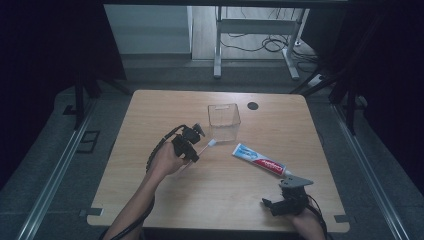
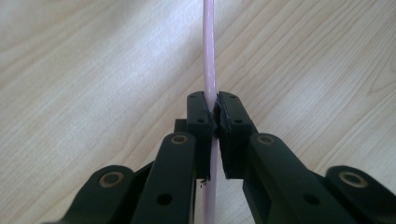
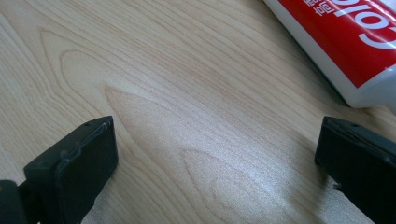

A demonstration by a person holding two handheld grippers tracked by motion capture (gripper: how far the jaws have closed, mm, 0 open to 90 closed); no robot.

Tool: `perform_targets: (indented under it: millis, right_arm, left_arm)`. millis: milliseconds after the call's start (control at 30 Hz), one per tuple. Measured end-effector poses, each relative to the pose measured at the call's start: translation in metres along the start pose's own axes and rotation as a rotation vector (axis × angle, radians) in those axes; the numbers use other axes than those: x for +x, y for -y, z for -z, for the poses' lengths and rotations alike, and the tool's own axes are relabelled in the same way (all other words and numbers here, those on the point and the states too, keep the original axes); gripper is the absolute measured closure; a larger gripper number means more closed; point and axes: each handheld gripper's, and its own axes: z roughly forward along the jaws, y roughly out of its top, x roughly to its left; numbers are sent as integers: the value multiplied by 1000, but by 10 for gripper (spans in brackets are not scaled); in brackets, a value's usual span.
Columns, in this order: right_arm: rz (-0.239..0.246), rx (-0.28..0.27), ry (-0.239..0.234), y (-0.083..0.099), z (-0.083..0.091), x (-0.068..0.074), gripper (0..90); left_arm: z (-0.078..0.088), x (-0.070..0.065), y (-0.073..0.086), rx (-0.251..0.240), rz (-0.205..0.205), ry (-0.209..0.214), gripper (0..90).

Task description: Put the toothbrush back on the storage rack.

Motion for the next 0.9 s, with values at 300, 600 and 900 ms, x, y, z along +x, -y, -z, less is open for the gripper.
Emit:
perform_targets:
  millis: [300,600,900]
  right_arm:
    - [0,0,0,0,0,0,0]
    - [-1,0,0,0,0,0,0]
    - [1,-1,0,0,0,0,0]
  left_arm:
    - [15,2,-9,-85,6,7,843]
    - [30,4,-19,-162,12,14,842]
    - [40,5,-34,-209,5,7,843]
